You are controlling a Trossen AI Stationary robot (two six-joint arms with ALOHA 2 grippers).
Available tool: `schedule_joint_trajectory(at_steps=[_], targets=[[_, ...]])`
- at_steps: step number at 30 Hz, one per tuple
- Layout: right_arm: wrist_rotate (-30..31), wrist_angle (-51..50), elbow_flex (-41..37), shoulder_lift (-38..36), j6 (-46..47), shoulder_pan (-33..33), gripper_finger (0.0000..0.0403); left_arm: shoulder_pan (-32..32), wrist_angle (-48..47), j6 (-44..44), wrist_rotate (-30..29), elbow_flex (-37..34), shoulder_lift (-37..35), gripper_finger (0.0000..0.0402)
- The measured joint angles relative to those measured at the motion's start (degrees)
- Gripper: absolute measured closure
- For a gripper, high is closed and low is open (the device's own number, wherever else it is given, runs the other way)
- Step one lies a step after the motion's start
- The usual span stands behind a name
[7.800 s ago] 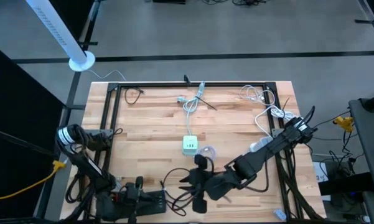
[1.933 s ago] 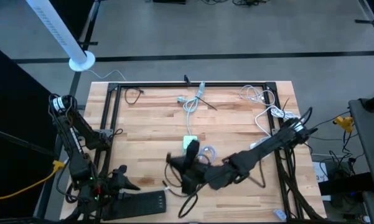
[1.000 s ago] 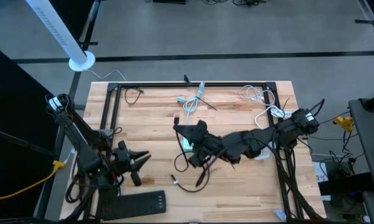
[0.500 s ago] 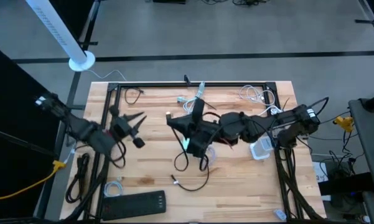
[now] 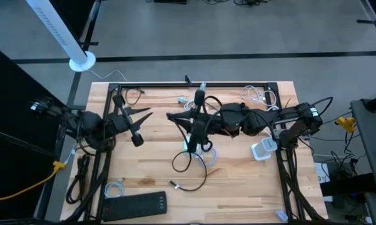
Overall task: Insert USB
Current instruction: Insert the bottom black charger cable into the black outlet extension
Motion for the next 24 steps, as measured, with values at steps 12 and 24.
schedule_joint_trajectory(at_steps=[12, 24], targets=[[-13.80, -15.46, 0.00, 0.28, 26.07, 3.89, 0.0398, -15.17, -1.33, -10.64, -0.46, 5.13, 0.87, 0.0339], [-7.90, -16.93, -1.70, 7.52, 35.96, 11.91, 0.0398, -24.36, -7.38, -18.38, -1.15, 13.98, 7.59, 0.0339]])
